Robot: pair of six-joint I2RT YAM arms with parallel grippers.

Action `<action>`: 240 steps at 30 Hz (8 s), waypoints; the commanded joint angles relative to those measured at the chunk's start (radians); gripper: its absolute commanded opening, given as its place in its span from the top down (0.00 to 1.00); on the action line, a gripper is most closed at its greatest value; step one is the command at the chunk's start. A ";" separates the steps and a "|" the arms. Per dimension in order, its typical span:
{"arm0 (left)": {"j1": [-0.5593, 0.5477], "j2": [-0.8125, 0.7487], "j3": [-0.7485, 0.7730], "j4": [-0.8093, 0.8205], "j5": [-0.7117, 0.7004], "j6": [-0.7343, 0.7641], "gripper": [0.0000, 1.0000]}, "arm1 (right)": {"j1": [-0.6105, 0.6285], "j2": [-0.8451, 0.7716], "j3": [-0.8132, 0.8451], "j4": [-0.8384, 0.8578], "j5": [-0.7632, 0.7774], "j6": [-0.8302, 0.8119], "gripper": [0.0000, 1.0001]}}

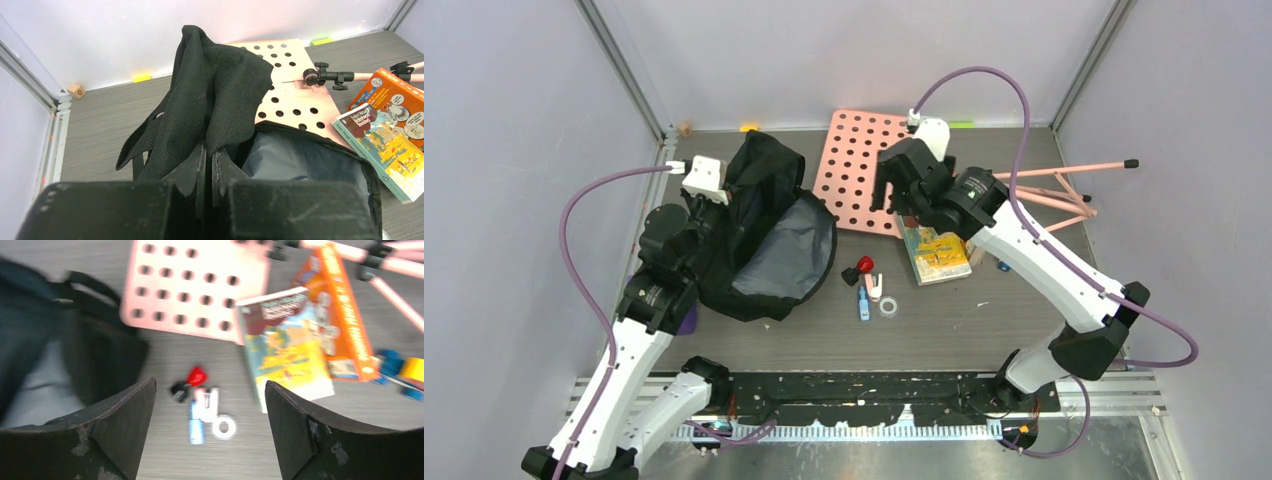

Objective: Pack the student bag
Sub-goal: Pick up the book from the center of the board, then place the book in the student bag, then pick up the book from the center of the board.

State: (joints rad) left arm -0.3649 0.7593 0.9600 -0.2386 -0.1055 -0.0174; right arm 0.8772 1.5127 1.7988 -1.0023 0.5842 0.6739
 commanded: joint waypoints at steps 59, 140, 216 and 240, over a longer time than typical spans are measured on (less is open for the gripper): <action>-0.002 -0.003 -0.003 0.004 -0.039 0.040 1.00 | -0.135 0.493 -0.409 0.152 0.291 -0.283 0.45; -0.002 -0.030 -0.017 0.030 0.007 0.023 1.00 | -0.029 0.292 -0.079 0.781 -0.754 0.803 0.99; -0.002 -0.021 -0.023 0.030 -0.005 0.029 1.00 | 0.233 0.148 -0.046 0.501 -0.030 -0.334 0.23; -0.002 0.028 -0.026 0.025 -0.026 0.037 1.00 | -0.628 -0.098 -0.370 0.097 -0.352 -0.363 0.17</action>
State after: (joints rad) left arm -0.3664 0.7750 0.9443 -0.2199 -0.1123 0.0090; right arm 0.3313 1.4185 1.4616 -0.9096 0.3176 0.2848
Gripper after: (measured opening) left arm 0.034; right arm 0.833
